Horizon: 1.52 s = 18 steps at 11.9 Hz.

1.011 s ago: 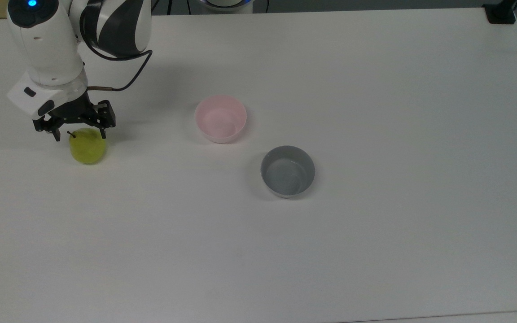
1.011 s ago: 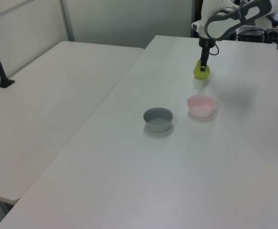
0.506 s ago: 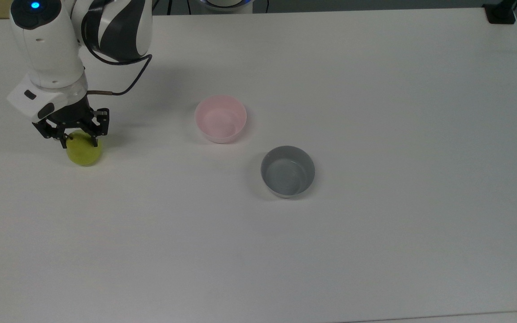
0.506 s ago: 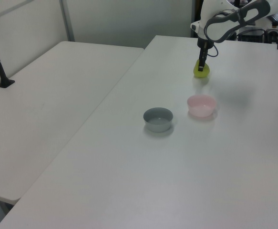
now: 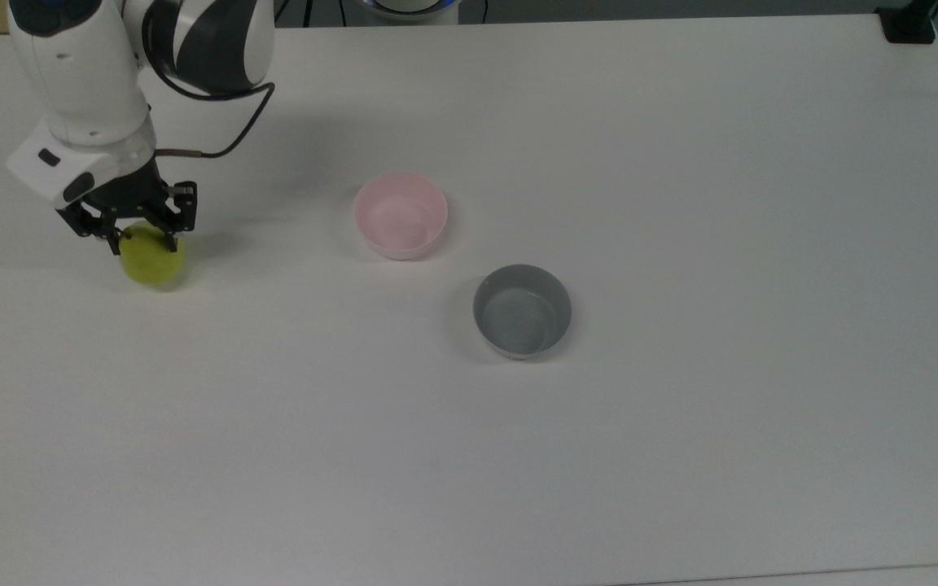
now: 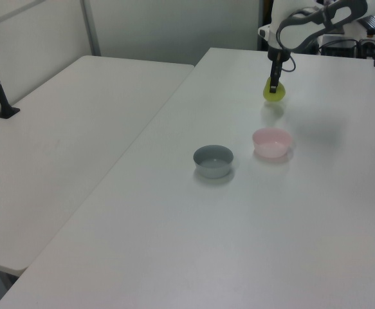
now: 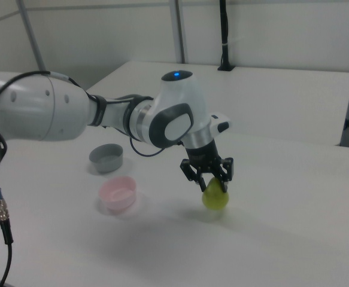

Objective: Place the pear in the bowl
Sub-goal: 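Close the gripper around the green pear and lift it, then carry the held pear over the pink bowl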

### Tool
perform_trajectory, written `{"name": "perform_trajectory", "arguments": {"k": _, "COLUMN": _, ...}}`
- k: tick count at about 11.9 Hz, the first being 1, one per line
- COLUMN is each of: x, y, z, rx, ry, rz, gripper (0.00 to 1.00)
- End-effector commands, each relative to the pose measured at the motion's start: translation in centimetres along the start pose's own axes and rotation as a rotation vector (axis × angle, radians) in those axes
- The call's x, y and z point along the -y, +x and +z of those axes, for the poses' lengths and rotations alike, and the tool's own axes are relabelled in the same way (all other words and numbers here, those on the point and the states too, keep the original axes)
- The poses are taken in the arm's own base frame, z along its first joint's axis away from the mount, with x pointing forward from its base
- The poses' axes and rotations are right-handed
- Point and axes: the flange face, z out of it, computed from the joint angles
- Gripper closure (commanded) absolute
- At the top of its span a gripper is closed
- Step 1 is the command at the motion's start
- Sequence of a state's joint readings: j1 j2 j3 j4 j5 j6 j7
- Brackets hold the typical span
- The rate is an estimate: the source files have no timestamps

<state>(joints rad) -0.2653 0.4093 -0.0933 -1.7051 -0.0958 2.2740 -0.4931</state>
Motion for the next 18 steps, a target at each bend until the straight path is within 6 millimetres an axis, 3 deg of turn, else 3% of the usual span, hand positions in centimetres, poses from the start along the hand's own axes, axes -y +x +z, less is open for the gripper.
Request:
{"name": "perform_trajectory", "arguments": {"k": 1, "x": 1.2, "y": -1.0, "z": -5.8, "rx": 0.023, "ry": 0.022, "rz": -0.016, "gripper": 1.0}}
{"name": "perform_trajectory", "arguments": {"k": 3, "x": 2.6, "y": -1.6, "z": -10.5, "rx": 0.028, "ry": 0.053, "rz": -0.024, "gripper": 1.0}}
{"name": "perform_trajectory", "arguments": {"k": 6, "x": 7.1, "y": -1.9, "z": -17.1, "rx": 0.017, "ry": 0.14, "rz": -0.015, "gripper": 1.0}}
{"name": "perform_trajectory", "arguments": {"k": 7, "x": 9.0, "y": -1.8, "z": -18.8, "rx": 0.027, "ry": 0.155, "rz": 0.014, "gripper": 1.0}}
{"name": "perform_trajectory", "arguments": {"k": 9, "x": 13.4, "y": -0.8, "z": -20.2, "rx": 0.058, "ry": 0.171, "rz": 0.065, "gripper": 1.0}}
{"name": "perform_trajectory", "arguments": {"k": 12, "x": 20.3, "y": 1.0, "z": -19.8, "rx": 0.089, "ry": 0.178, "rz": 0.11, "gripper": 1.0}}
{"name": "perform_trajectory", "arguments": {"k": 14, "x": 23.7, "y": 1.1, "z": -18.0, "rx": 0.111, "ry": 0.172, "rz": 0.086, "gripper": 1.0}}
{"name": "perform_trajectory", "arguments": {"k": 18, "x": 27.2, "y": 1.0, "z": -11.1, "rx": 0.119, "ry": 0.095, "rz": 0.051, "gripper": 1.0}}
